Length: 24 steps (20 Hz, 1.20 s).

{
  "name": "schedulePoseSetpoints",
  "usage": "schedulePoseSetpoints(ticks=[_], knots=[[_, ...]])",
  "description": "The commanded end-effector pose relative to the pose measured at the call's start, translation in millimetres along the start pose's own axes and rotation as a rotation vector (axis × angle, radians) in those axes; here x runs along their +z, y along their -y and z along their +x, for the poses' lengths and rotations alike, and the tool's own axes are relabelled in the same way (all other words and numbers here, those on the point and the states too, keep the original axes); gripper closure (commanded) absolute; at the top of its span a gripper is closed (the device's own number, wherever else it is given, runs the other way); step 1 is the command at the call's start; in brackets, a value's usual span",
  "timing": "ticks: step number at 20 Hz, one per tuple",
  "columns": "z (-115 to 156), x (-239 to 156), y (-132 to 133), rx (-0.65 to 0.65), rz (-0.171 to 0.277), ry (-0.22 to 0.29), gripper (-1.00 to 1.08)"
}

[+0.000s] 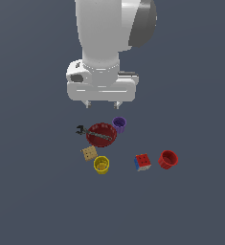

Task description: Pick up a designated object from a clutter of objects.

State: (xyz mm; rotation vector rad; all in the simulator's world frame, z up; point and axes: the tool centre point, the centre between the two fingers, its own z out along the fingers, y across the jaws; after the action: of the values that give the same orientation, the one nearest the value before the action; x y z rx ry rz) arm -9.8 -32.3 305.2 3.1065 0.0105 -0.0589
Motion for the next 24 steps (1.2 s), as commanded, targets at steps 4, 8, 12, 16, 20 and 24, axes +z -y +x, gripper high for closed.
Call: schedulePoseSetpoints(ticks=[4,8,12,16,20,24], knots=[[-0.6,-1.0,-2.7,0.003,0.000,0.000,-0.92],[-3.8,-5.6,-13.1,0.013,-0.002,0.001,-0.92],[-7.1,-9.3,-17.9,0.014,-0.003,0.002,-0.92],[-5.4,-7.6,-16.9,0.016,-0.002,0.001,-0.92],[2.0,-0.5,-16.6,0.029,0.000,0.000,-0.92],[14.6,12.4,-16.0,0.053,0.003,-0.003,-0.92]])
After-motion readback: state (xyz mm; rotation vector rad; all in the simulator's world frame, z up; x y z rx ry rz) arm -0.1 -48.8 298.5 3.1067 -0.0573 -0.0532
